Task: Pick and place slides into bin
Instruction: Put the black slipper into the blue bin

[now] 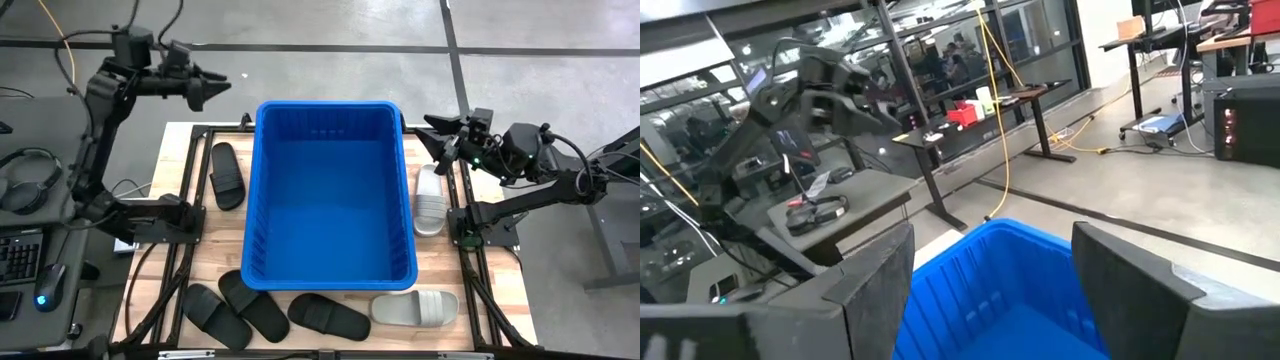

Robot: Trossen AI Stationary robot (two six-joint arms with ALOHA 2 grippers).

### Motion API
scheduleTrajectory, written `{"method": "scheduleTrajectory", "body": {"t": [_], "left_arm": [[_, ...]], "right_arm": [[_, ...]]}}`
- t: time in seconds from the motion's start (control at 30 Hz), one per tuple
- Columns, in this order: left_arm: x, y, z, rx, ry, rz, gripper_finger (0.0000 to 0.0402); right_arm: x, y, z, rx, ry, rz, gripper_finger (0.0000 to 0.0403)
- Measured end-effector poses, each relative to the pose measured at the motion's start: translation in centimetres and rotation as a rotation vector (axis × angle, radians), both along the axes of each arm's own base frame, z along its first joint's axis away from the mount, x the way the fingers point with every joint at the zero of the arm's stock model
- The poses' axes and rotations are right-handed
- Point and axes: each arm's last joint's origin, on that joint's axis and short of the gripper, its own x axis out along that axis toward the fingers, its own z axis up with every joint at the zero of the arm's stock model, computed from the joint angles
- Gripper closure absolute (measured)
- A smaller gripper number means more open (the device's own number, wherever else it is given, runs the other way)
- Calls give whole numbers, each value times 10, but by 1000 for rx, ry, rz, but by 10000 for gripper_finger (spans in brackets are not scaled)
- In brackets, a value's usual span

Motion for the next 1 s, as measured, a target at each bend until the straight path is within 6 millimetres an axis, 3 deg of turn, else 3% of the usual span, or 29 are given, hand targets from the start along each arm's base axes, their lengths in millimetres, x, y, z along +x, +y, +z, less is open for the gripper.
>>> {"method": "scheduleTrajectory", "body": {"t": [0.17, 0.27, 0.4, 0.73, 1.0], "left_arm": [[4, 12, -26, -128, 171, -15, 195], [8, 21, -36, -220, 174, -58, 195], [11, 25, -42, -251, 196, -80, 195], [6, 22, -51, -329, 378, 58, 195], [38, 23, -80, -502, 617, 24, 195]], "right_arm": [[0, 0, -2, -2, 16, -4, 142], [0, 0, -3, -4, 31, -4, 142], [0, 0, -4, -5, 45, -11, 142], [-1, 0, -9, 10, 85, -10, 142], [-1, 0, -10, 7, 98, -8, 142]]}}
